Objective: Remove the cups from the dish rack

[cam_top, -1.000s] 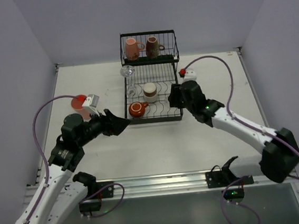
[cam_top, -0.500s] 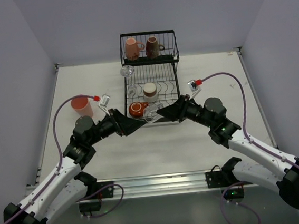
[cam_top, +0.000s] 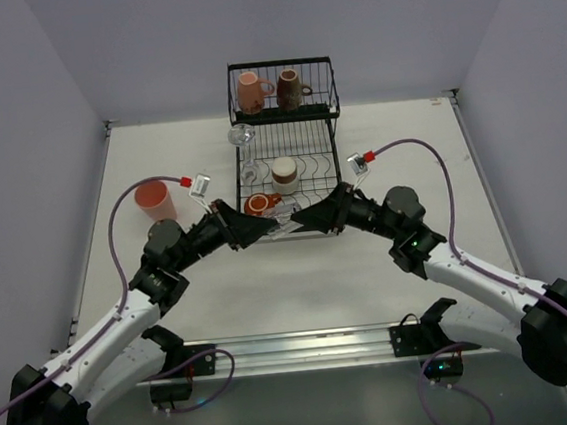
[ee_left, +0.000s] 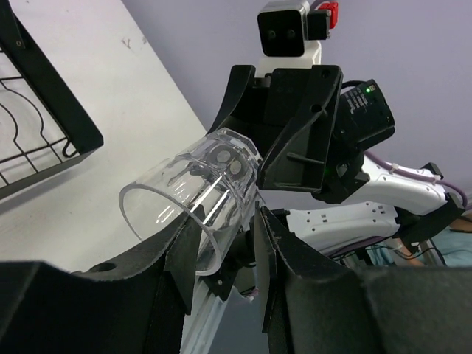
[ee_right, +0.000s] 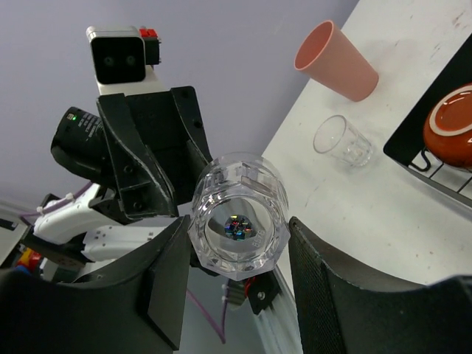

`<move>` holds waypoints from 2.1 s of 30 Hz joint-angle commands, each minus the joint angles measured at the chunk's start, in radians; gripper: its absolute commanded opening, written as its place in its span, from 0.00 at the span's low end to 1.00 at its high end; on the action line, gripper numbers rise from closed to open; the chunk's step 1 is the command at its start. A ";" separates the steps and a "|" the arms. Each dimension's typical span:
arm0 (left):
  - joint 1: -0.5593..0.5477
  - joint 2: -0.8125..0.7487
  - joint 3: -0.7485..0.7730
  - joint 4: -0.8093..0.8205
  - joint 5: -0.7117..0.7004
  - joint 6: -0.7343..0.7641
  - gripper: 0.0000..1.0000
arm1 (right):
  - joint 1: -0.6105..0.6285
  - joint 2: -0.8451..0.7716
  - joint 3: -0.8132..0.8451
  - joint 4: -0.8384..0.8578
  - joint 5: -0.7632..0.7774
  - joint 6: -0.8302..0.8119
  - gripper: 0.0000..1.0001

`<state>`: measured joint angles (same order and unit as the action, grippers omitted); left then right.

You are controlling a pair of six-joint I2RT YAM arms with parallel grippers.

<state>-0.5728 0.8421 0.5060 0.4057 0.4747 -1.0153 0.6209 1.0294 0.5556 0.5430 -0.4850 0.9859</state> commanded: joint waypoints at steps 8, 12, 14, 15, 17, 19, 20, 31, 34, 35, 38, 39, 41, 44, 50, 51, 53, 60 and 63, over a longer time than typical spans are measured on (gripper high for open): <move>-0.024 -0.024 0.053 -0.001 -0.053 0.041 0.00 | 0.003 0.067 -0.006 0.092 -0.058 0.036 0.43; -0.024 -0.046 0.248 -0.376 -0.160 0.217 0.00 | 0.003 0.041 0.001 0.028 -0.049 0.004 0.84; -0.022 -0.035 0.349 -0.654 -0.261 0.330 0.00 | 0.002 0.002 0.009 -0.018 -0.027 -0.038 0.93; -0.022 -0.029 0.441 -0.741 -0.296 0.358 0.00 | 0.002 -0.015 0.012 -0.065 -0.018 -0.053 0.95; -0.022 0.001 0.530 -0.970 -0.408 0.427 0.00 | 0.002 -0.073 0.017 -0.121 0.026 -0.099 0.97; -0.024 0.040 0.647 -1.114 -0.470 0.461 0.00 | 0.002 -0.112 0.023 -0.216 0.069 -0.151 0.97; -0.022 0.049 0.678 -1.231 -0.555 0.478 0.00 | 0.002 -0.145 0.035 -0.253 0.110 -0.168 0.97; -0.022 0.207 0.738 -1.602 -0.881 0.506 0.00 | 0.003 -0.259 0.035 -0.457 0.221 -0.262 0.97; -0.021 0.248 0.704 -1.558 -0.900 0.512 0.00 | 0.003 -0.262 0.027 -0.453 0.214 -0.266 0.97; -0.021 0.264 0.694 -1.530 -0.895 0.521 0.00 | 0.002 -0.261 0.026 -0.453 0.209 -0.266 0.97; -0.018 0.327 0.681 -1.472 -0.887 0.543 0.00 | 0.002 -0.262 0.023 -0.454 0.194 -0.273 0.97; -0.013 0.342 0.680 -1.461 -0.887 0.549 0.00 | 0.002 -0.262 0.020 -0.451 0.191 -0.274 0.97; 0.004 0.382 0.689 -1.428 -0.889 0.566 0.00 | 0.002 -0.265 0.009 -0.448 0.186 -0.277 0.97; 0.056 0.422 0.694 -1.372 -0.872 0.607 0.00 | 0.003 -0.266 -0.005 -0.437 0.186 -0.280 0.97; 0.125 0.486 0.694 -1.323 -0.838 0.669 0.00 | 0.003 -0.269 -0.006 -0.445 0.184 -0.286 0.97; 0.126 0.492 0.692 -1.323 -0.835 0.670 0.00 | 0.003 -0.270 -0.008 -0.443 0.184 -0.285 0.97; 0.131 0.494 0.675 -1.302 -0.823 0.678 0.00 | 0.003 -0.269 -0.008 -0.440 0.184 -0.285 0.97; 0.156 0.508 0.643 -1.252 -0.763 0.702 0.00 | 0.003 -0.241 -0.003 -0.423 0.168 -0.280 0.97; 0.159 0.526 0.643 -1.249 -0.752 0.713 0.00 | 0.003 -0.236 -0.005 -0.423 0.169 -0.280 0.97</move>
<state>-0.4229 1.3552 1.1507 -0.8982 -0.3016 -0.3431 0.6216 0.7891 0.5510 0.0895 -0.3050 0.7200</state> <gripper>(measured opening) 0.043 0.971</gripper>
